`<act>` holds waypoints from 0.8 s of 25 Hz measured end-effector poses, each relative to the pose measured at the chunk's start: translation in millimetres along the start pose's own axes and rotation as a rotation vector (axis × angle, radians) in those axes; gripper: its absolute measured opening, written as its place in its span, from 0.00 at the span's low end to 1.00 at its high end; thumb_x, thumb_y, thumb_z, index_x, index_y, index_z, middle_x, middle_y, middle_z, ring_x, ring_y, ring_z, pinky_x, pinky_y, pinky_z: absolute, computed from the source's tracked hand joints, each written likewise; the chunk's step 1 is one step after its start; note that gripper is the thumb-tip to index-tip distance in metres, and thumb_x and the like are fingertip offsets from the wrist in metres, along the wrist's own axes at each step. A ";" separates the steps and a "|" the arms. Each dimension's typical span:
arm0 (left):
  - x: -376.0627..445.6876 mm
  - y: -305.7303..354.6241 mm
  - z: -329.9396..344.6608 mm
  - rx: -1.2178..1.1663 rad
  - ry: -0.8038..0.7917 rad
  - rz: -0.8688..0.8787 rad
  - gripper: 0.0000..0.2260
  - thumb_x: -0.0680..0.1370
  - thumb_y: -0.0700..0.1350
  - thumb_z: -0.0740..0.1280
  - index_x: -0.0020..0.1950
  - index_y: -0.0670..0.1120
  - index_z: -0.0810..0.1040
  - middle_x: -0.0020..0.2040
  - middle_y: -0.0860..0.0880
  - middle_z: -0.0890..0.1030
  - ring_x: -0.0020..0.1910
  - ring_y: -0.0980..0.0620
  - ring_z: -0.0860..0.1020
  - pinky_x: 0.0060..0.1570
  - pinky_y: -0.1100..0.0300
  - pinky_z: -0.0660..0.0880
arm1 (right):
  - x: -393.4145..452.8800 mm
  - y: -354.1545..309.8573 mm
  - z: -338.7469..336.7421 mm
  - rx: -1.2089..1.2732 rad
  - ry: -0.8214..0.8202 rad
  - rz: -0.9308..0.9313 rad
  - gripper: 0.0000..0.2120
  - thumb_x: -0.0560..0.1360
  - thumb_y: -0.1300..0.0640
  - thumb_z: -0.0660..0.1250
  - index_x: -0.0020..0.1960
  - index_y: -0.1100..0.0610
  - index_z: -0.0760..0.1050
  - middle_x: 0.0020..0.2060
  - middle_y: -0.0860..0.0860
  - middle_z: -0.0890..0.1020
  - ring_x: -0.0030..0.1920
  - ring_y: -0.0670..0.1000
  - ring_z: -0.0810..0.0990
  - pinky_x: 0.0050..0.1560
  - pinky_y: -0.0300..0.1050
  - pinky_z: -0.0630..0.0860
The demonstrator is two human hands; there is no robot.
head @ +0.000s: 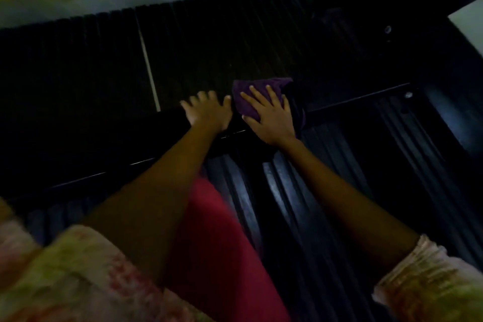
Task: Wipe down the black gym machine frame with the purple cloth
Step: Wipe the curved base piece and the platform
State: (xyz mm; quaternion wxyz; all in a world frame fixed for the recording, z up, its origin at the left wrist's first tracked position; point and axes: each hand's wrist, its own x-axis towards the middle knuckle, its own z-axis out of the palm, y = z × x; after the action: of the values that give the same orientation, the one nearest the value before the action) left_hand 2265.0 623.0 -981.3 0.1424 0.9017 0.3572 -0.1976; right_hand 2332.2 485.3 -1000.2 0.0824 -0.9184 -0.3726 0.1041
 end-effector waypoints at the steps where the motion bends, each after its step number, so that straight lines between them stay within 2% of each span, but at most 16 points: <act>1: -3.8 13.6 11.9 -0.073 0.113 0.076 0.26 0.83 0.56 0.47 0.74 0.41 0.61 0.74 0.40 0.62 0.74 0.41 0.58 0.73 0.41 0.47 | 0.2 -0.6 0.8 -0.011 -0.002 -0.001 0.27 0.79 0.44 0.57 0.76 0.43 0.53 0.77 0.44 0.52 0.77 0.52 0.45 0.73 0.57 0.43; 3: -7.8 21.8 28.0 -0.142 0.275 0.127 0.23 0.83 0.53 0.49 0.72 0.40 0.63 0.72 0.41 0.65 0.75 0.43 0.57 0.73 0.43 0.44 | -0.6 1.4 2.2 -0.017 0.009 -0.029 0.27 0.79 0.44 0.57 0.76 0.44 0.53 0.77 0.44 0.53 0.77 0.52 0.46 0.73 0.57 0.44; 5: -4.3 17.8 36.1 -0.117 0.329 0.143 0.23 0.83 0.52 0.51 0.73 0.39 0.62 0.72 0.41 0.66 0.74 0.43 0.58 0.73 0.43 0.44 | 1.6 19.3 -1.2 0.006 0.045 -0.012 0.28 0.78 0.42 0.55 0.76 0.43 0.55 0.76 0.43 0.55 0.77 0.52 0.48 0.73 0.57 0.44; 8: -1.6 17.9 40.8 -0.064 0.344 0.124 0.24 0.83 0.53 0.52 0.73 0.39 0.62 0.71 0.40 0.67 0.73 0.42 0.60 0.73 0.41 0.44 | 7.5 57.4 -11.0 0.036 0.059 0.126 0.27 0.78 0.40 0.56 0.75 0.43 0.57 0.76 0.42 0.56 0.77 0.52 0.49 0.73 0.57 0.44; 11: 3.3 39.6 35.4 -0.122 0.318 0.012 0.23 0.83 0.54 0.50 0.71 0.39 0.65 0.70 0.40 0.67 0.72 0.41 0.60 0.72 0.39 0.43 | 12.8 44.5 -5.0 0.066 0.126 0.286 0.26 0.79 0.43 0.57 0.75 0.43 0.57 0.76 0.43 0.57 0.77 0.54 0.49 0.73 0.58 0.44; 13: 9.4 54.5 33.6 -0.123 0.326 0.031 0.23 0.83 0.54 0.49 0.70 0.40 0.66 0.71 0.40 0.67 0.73 0.42 0.60 0.72 0.38 0.43 | 9.9 30.2 0.2 0.064 0.145 0.266 0.25 0.79 0.43 0.56 0.75 0.43 0.56 0.76 0.44 0.56 0.77 0.54 0.49 0.72 0.58 0.44; 16: 17.9 66.3 41.0 -0.028 0.350 0.111 0.22 0.84 0.53 0.47 0.71 0.41 0.66 0.71 0.40 0.68 0.73 0.42 0.61 0.72 0.39 0.45 | 8.2 67.7 -9.0 0.006 0.091 0.096 0.26 0.78 0.42 0.54 0.75 0.42 0.57 0.76 0.42 0.57 0.76 0.52 0.51 0.72 0.54 0.48; 18: 20.9 65.3 43.7 -0.011 0.361 0.094 0.22 0.84 0.53 0.47 0.71 0.41 0.66 0.70 0.40 0.69 0.72 0.42 0.61 0.72 0.39 0.46 | 14.7 108.7 -19.3 -0.027 0.114 0.125 0.26 0.77 0.41 0.54 0.75 0.42 0.58 0.75 0.42 0.59 0.76 0.52 0.53 0.72 0.54 0.50; 20: 20.0 63.8 43.6 -0.004 0.369 0.080 0.22 0.84 0.53 0.47 0.70 0.41 0.67 0.70 0.40 0.69 0.72 0.42 0.62 0.72 0.39 0.47 | 23.6 139.1 -29.4 0.012 0.115 0.236 0.25 0.79 0.42 0.56 0.75 0.43 0.59 0.75 0.42 0.58 0.76 0.52 0.52 0.73 0.55 0.49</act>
State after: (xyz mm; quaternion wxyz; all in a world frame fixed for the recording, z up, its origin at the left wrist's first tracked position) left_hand 2312.0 572.5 -1021.5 0.0838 0.9359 0.3413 -0.0223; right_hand 2449.0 401.1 -1006.8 0.0962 -0.9598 -0.2561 0.0624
